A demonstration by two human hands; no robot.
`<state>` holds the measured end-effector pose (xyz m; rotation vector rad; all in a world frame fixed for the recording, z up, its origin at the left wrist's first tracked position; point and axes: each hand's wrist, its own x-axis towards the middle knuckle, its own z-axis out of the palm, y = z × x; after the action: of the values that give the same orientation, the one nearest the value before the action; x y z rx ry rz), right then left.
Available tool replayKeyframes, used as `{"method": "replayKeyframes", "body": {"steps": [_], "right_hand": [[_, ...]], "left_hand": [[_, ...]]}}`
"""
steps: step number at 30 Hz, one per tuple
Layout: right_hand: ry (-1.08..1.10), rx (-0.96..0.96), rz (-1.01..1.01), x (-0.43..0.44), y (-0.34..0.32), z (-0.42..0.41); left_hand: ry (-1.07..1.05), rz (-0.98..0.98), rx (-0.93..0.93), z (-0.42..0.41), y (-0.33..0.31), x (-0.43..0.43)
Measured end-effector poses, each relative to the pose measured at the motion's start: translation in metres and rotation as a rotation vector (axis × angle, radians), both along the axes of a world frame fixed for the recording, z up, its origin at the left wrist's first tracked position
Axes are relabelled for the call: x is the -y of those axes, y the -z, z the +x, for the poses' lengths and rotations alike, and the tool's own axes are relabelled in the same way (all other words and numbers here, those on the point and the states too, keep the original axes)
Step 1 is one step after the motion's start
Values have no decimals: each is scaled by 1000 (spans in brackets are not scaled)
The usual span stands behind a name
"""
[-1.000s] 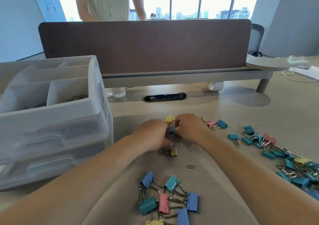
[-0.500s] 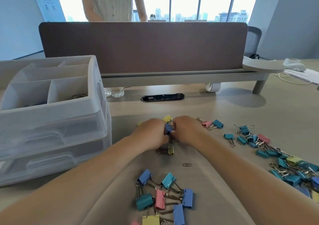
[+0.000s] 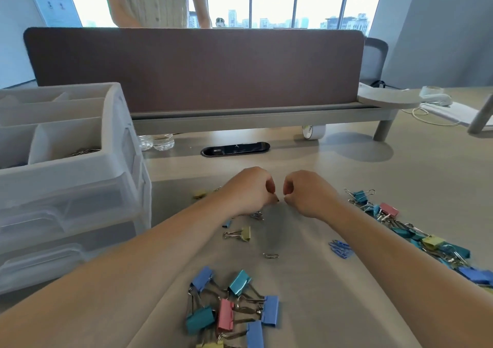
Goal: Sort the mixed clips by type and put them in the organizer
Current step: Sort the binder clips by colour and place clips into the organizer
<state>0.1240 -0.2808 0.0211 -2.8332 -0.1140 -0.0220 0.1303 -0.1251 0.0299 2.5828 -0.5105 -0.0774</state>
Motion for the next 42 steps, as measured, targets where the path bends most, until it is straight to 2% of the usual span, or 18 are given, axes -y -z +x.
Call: {"method": "replayKeyframes", "body": {"steps": [6,11,18,28,39,42], "right_hand": [[-49,36,-197,31,11,-1],[6,133,-157,52,10,-4],[4,150,-54,28,8,-13],[-354,-83,-32,-52,-3,-51],[-355,-43,-138,-69,8,-51],[-274,-16,-118,-59,3,-40]], "left_hand": [[99,71,-11,8,10,47],[103,43,-10,8,9,59],[61,42,35,-5,-4,8],[-86,178,52,-28,2,-81],[-130,311,58,-36,24,-91],[-126,313,49,-36,25,-93]]}}
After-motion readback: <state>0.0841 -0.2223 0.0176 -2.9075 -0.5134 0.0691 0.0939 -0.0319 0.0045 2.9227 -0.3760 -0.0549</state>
